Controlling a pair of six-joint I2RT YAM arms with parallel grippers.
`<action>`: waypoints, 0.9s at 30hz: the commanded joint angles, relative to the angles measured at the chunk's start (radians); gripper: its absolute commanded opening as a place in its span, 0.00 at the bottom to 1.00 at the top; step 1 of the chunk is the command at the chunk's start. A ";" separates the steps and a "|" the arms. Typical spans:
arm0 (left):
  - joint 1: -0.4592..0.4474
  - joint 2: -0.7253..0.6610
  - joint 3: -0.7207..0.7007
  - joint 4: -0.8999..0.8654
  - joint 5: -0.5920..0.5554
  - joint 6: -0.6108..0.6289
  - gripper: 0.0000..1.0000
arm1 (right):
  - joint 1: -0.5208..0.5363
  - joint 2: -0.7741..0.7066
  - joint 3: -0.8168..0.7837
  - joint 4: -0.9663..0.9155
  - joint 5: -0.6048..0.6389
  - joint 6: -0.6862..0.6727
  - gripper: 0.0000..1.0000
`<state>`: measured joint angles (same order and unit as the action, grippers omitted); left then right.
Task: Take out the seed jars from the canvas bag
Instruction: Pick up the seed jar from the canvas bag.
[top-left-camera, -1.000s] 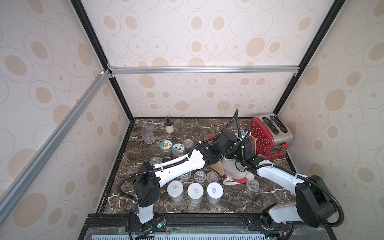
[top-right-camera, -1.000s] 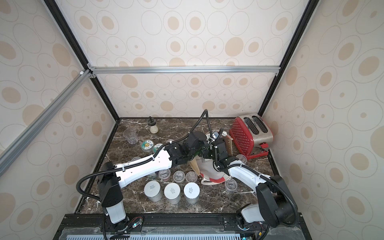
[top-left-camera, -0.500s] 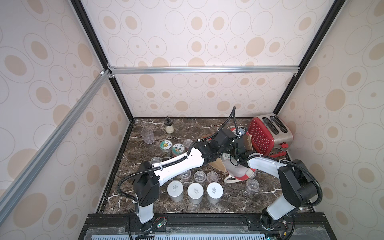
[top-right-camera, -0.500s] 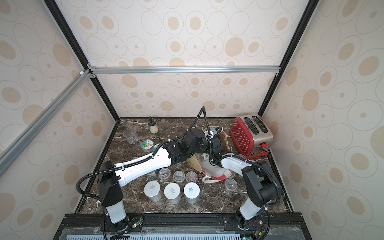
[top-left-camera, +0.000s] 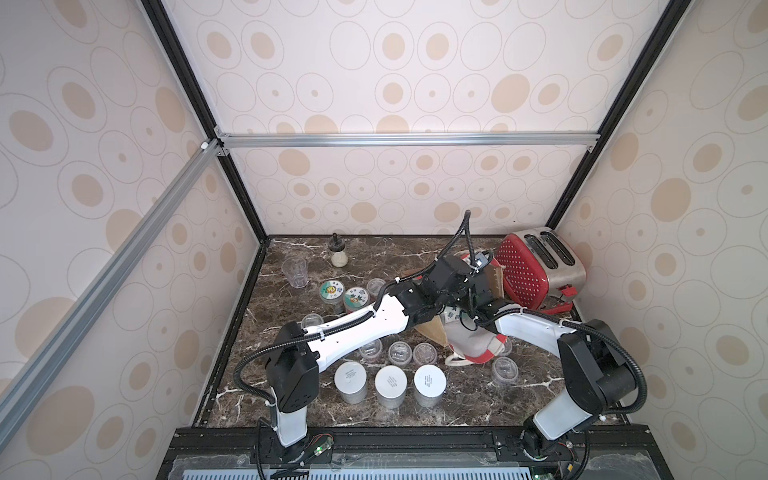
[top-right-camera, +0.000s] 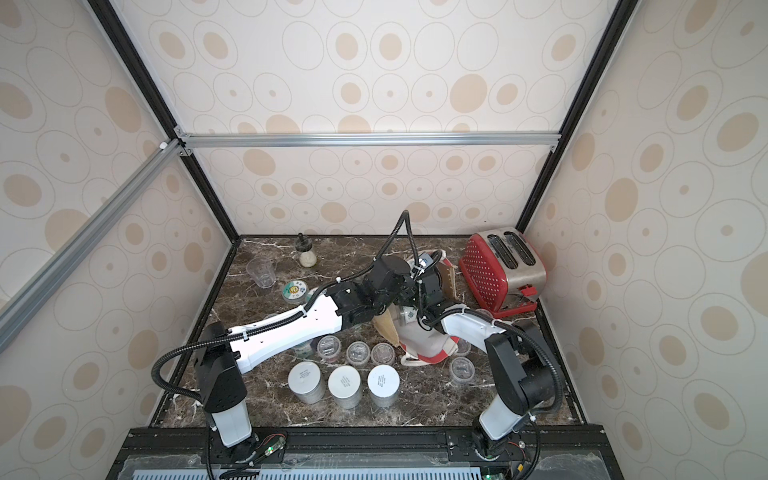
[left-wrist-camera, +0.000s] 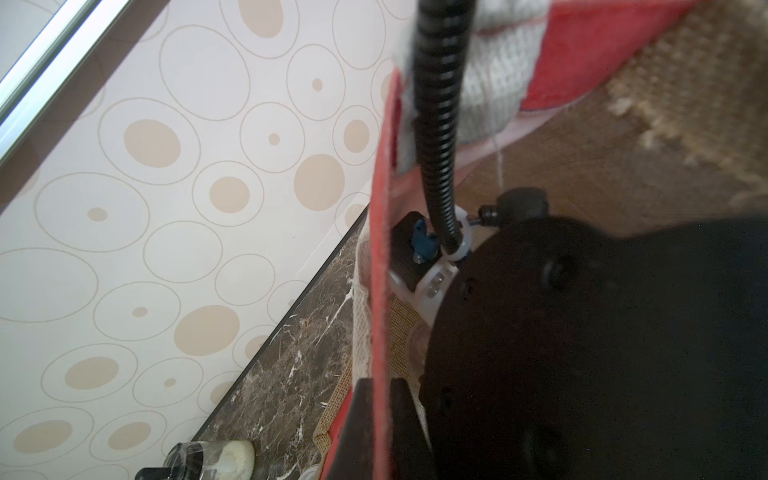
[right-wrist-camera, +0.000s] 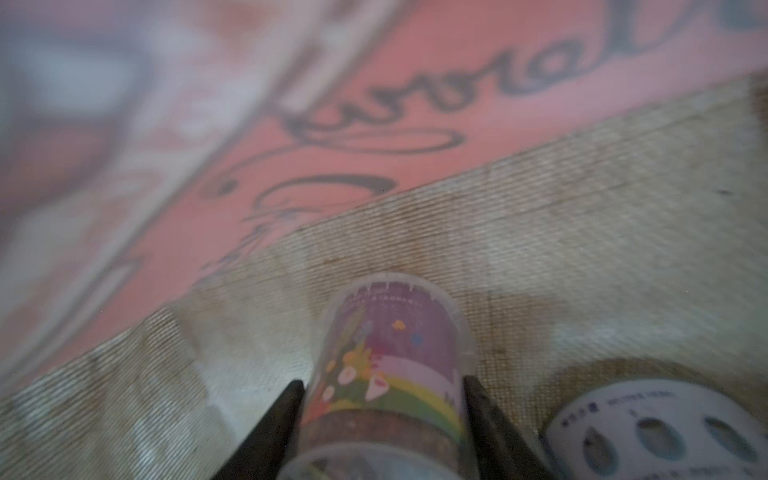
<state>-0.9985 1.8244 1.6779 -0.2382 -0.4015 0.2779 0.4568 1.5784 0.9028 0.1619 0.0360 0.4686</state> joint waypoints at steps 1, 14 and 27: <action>0.006 0.035 0.100 0.022 0.065 -0.038 0.00 | 0.002 -0.109 -0.013 -0.068 -0.031 0.006 0.57; 0.143 0.235 0.403 -0.131 0.230 -0.245 0.00 | 0.000 -0.403 -0.010 -0.313 0.003 -0.028 0.56; 0.235 0.249 0.382 -0.178 0.422 -0.349 0.00 | -0.031 -0.498 0.085 -0.485 -0.040 -0.012 0.56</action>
<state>-0.7742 2.0991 2.0430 -0.4339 -0.0555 -0.0196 0.4431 1.1175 0.9421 -0.2790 0.0402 0.4477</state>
